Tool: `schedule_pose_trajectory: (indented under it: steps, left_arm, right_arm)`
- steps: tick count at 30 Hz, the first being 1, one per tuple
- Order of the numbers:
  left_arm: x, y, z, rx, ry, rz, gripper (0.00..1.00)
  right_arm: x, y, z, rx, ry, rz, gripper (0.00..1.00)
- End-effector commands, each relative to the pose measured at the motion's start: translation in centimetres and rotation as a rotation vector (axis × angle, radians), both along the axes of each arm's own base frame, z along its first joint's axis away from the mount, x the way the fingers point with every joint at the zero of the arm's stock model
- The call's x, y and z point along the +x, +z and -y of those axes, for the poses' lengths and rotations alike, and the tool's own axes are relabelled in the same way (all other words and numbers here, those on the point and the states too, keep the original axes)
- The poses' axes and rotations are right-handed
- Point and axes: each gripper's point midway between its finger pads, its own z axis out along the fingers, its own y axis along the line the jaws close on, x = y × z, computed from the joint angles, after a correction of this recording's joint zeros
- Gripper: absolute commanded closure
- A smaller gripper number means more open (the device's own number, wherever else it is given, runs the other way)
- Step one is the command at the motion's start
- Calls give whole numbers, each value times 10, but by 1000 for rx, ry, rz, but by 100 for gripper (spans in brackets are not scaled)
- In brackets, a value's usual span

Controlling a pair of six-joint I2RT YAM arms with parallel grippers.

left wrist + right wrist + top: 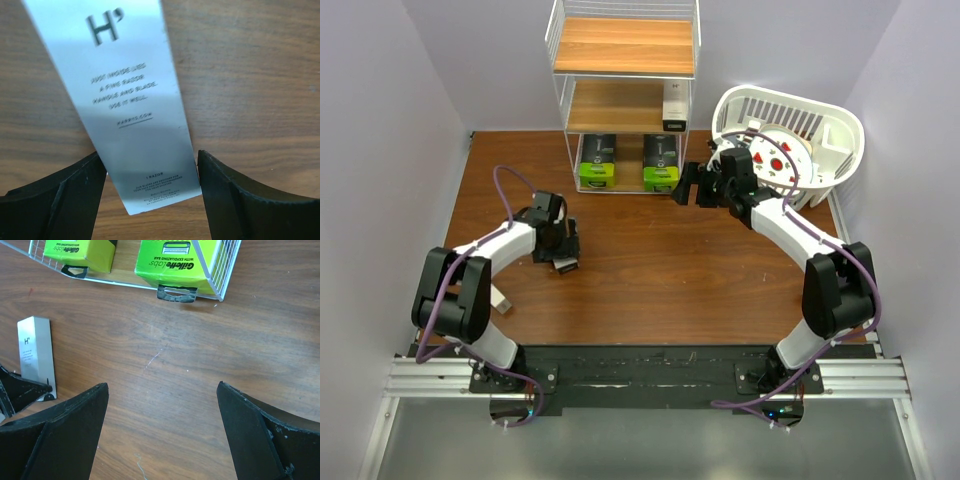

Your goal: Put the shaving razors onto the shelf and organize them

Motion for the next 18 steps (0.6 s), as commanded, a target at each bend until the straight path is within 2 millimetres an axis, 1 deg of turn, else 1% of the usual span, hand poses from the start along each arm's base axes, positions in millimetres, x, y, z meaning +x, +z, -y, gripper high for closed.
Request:
schedule_pose_trajectory:
  steps: [1,6,11,12,17,18]
  left_arm:
    - [-7,9,-6,10,46,24,23]
    - [-11,9,-7,12,52,20,25]
    - [-9,11,-7,14,43,26,25]
    - [-10,11,-8,18,45,24,26]
    - [-8,14,-5,8,22,32,33]
    - [-3,19,-3,5,11,44,37]
  right_arm:
    - [5,6,-10,34,27,21,6]
    - [11,6,-16,50,34,16,7]
    - [15,5,-21,55,39,17,7]
    - [16,7,-22,58,38,21,7]
    - [15,2,-22,53,39,12,7]
    - [15,1,-22,54,37,9,7]
